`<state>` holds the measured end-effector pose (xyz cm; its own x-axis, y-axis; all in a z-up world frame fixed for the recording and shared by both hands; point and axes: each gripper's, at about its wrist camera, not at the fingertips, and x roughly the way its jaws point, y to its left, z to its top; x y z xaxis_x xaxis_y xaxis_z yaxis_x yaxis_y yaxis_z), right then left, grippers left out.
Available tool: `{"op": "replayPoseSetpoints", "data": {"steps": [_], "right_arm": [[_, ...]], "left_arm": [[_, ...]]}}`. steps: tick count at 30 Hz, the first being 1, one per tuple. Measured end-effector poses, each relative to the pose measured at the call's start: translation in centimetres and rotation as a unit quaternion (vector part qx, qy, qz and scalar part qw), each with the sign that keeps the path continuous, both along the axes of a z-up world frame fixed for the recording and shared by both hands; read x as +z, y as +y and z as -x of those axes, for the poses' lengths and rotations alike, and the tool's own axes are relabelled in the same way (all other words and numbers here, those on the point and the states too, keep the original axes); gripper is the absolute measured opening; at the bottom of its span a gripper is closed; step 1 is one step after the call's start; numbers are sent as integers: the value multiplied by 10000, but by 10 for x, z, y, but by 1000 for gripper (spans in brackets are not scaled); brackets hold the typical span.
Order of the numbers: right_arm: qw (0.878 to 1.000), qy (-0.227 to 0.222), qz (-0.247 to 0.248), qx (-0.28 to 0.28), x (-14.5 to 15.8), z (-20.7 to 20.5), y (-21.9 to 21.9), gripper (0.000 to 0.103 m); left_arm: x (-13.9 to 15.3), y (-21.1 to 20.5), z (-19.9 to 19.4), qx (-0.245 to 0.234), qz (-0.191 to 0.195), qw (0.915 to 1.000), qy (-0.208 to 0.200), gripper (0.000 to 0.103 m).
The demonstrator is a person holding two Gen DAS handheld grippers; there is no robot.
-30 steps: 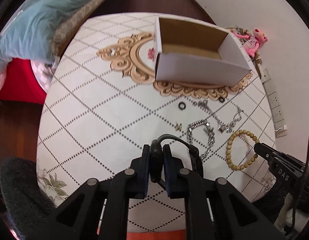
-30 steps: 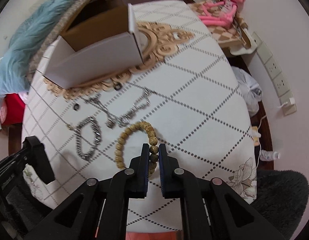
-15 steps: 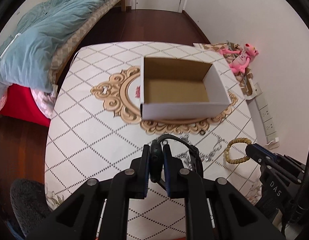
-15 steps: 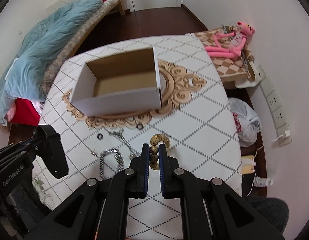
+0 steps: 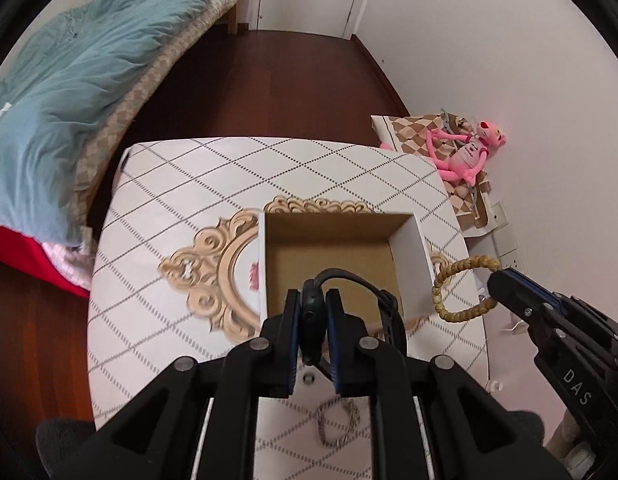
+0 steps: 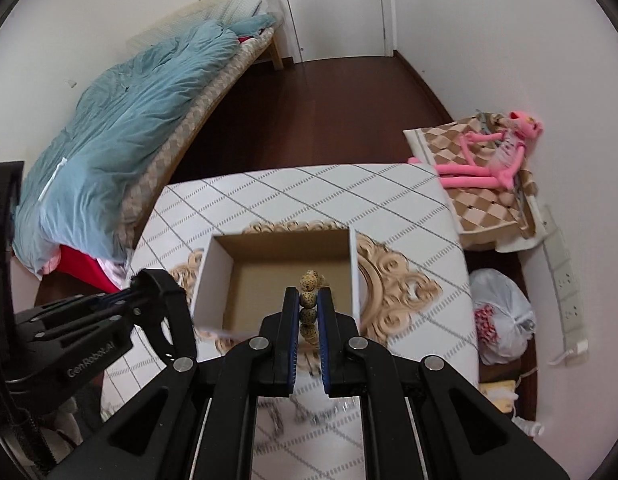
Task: Organize jewelry
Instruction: 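Carry both items into the white box and open both tools, then lift both tools out of the box and back over the table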
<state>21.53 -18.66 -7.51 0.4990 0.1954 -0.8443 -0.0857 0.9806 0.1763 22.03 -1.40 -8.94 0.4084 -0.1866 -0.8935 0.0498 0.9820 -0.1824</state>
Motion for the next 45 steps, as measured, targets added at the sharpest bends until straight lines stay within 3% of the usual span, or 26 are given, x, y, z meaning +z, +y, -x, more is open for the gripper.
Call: {"op": "replayPoseSetpoints", "data": {"steps": [8, 13, 16, 17, 18, 19, 20, 21, 23, 25, 26, 30, 37, 45], "right_arm": [[9986, 466, -207, 136, -32, -71, 6, 9], [9934, 1067, -269, 332, -62, -98, 7, 9], [9916, 1240, -165, 325, -73, -101, 4, 11], [9917, 1235, -143, 326, -74, -100, 2, 18], [9920, 1218, -99, 305, -73, -98, -1, 33], [9923, 1205, -45, 286, -73, -96, -1, 43], [9926, 1183, 39, 271, -72, -93, -3, 60], [9928, 1166, 84, 252, -71, -91, -5, 66], [9934, 1068, 373, 178, -69, -85, -8, 69], [9923, 1066, 625, 89, -70, -81, -8, 85], [9917, 1084, 687, 65, -73, -77, -8, 93], [9886, 1072, 1061, 14, -85, -64, -3, 96], [9873, 1131, 1104, -149, -97, -48, 3, 97], [9908, 898, 982, -259, -71, -26, 7, 97]], "left_arm": [[-31, 2, -58, -54, 216, 9986, 472, 10], [-45, -2, -78, -92, -30, 9965, 828, 15], [-45, -1, -80, -49, -163, 9965, 824, 18], [-43, 0, -79, -16, -243, 9968, 762, 30], [-41, 2, -79, 21, -296, 9970, 717, 53], [-40, 5, -78, 78, -353, 9971, 665, 65], [-38, 8, -76, 139, -419, 9973, 588, 79], [-37, 10, -74, 170, -451, 9974, 536, 80], [-37, 14, -71, 241, -625, 9966, 489, 80], [-40, 18, -65, 316, -786, 9955, 436, 89], [-41, 19, -63, 336, -831, 9952, 394, 100], [-46, 21, -46, 438, -1092, 9930, 119, 102], [-51, 27, -32, 558, -1285, 9901, 13, 102], [-21, 31, -8, 651, -1203, 9902, -301, 102]]}}
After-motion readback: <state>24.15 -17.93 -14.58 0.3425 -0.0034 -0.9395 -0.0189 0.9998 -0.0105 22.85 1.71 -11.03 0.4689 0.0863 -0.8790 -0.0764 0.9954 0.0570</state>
